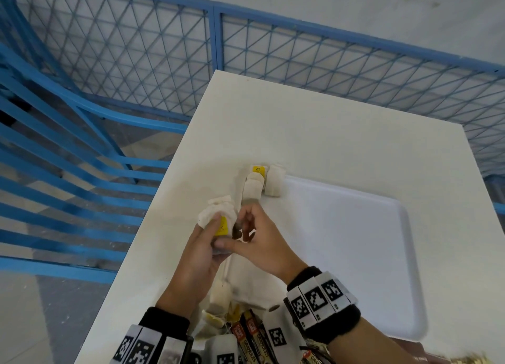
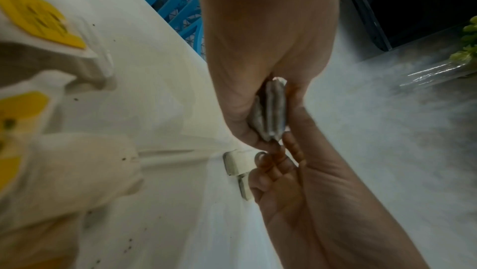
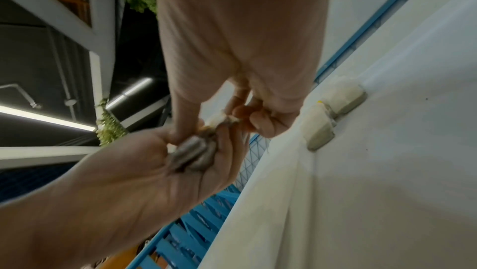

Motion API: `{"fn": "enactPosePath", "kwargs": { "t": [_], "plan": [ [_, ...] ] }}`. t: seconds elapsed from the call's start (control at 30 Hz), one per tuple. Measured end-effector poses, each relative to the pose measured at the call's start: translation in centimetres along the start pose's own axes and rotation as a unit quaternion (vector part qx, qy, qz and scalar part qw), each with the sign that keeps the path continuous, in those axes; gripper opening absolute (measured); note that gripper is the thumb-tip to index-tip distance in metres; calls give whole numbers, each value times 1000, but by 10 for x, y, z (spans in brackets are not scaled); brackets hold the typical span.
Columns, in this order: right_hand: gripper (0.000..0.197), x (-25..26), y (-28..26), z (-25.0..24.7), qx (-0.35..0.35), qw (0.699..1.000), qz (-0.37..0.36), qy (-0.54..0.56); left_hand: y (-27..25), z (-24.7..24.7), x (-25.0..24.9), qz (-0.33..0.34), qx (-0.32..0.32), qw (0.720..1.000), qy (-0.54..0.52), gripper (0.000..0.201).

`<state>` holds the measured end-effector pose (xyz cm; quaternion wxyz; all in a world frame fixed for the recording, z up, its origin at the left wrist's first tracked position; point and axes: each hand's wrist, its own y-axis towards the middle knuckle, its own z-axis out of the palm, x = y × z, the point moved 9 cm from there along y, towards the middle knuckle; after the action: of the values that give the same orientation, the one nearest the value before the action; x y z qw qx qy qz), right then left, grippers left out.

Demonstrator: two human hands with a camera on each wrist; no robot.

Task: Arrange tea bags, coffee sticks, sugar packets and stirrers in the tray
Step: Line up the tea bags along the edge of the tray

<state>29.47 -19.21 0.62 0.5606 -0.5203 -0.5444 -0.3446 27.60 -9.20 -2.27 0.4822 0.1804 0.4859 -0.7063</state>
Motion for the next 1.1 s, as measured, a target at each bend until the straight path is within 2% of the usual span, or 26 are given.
{"fn": "enactPosePath", "kwargs": {
  "t": [0.17,0.23,0.4,0.63,0.77,1.0,1.1],
  "plan": [
    [30,-3,-5,-6,-31,997,16,-65,-4,4,2,-26,32,998,-40,26],
    [26,-3,-7,-11,-40,998,22,-49,-6,5,-1,-22,40,998,-42,20],
    [8,-8,-13,-14,-14,997,61,38,-8,5,-7,5,40,999,7,26],
    [16,-18,-27,-12,14,976,148,156,-14,5,-12,56,25,996,60,46],
    [14,-22,-29,-15,18,978,138,155,-14,4,-11,60,9,997,50,32],
    [17,-42,-19,-46,-59,965,147,211,-15,-3,-11,56,-22,998,-7,29],
    [10,-48,-10,-70,-129,964,176,151,-12,-5,-10,48,-26,998,-10,30]
  ]
}}
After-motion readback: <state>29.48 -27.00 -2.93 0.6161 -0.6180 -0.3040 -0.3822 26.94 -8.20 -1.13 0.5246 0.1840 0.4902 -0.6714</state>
